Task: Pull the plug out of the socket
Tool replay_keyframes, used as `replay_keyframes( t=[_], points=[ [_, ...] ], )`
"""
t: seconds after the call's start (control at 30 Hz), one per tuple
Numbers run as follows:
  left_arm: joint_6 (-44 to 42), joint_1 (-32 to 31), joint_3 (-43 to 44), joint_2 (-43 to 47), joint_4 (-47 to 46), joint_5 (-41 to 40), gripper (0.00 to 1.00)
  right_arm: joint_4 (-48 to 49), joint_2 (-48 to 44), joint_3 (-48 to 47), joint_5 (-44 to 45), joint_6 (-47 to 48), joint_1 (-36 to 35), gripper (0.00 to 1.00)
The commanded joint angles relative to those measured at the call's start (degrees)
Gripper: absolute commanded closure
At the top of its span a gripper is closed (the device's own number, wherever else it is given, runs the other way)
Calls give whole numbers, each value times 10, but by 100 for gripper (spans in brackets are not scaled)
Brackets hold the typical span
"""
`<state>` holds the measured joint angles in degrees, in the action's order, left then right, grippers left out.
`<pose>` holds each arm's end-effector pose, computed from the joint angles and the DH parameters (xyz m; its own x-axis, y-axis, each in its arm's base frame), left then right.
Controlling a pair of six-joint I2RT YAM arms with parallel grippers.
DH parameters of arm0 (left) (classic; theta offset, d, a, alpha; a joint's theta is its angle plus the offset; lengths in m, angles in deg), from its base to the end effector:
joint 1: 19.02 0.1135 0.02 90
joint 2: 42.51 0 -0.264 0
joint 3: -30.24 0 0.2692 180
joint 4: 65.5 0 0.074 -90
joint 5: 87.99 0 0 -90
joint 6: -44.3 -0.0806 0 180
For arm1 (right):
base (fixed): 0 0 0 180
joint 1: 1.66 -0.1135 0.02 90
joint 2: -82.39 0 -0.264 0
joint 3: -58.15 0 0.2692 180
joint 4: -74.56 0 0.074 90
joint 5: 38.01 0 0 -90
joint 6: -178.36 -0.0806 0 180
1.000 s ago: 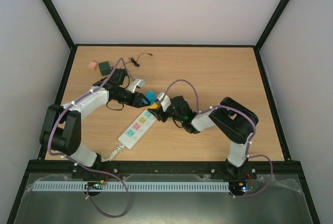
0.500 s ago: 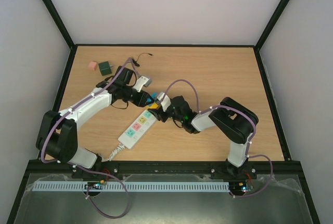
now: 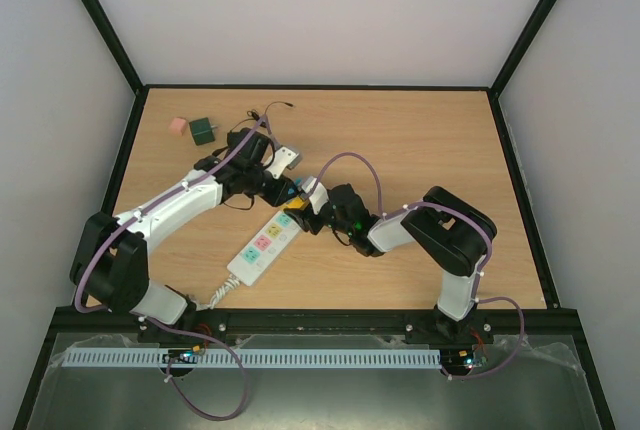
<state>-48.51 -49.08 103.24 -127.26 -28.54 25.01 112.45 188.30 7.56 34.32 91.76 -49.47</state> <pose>0.2934 -0.2062 0.2102 -0.6160 0.4086 -0.6735 0.7153 0.6483 -0.2609 0.2434 0.3050 0.1008 -0.1474 -0.2468 -0.9578 -0.9108 0.4114 0.0342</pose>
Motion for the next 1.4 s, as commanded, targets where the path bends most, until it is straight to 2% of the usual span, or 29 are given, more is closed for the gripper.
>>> replay_keyframes(
  t=[0.0,0.1,0.4,0.77,1.37],
  points=[
    [-3,-9,16,-4,7,-9,72,-53,23,15,29,18,-5,72],
    [3,-8,14,-3,5,-6,75,-54,24,15,34,18,-5,72],
    [28,-7,12,-5,0,16,75,-54,27,15,58,9,-5,74],
    [69,-3,7,-7,-16,-37,82,-41,36,13,132,-19,-7,82],
    [39,-1,43,-9,2,5,97,-42,54,12,102,-7,-10,82]
  ],
)
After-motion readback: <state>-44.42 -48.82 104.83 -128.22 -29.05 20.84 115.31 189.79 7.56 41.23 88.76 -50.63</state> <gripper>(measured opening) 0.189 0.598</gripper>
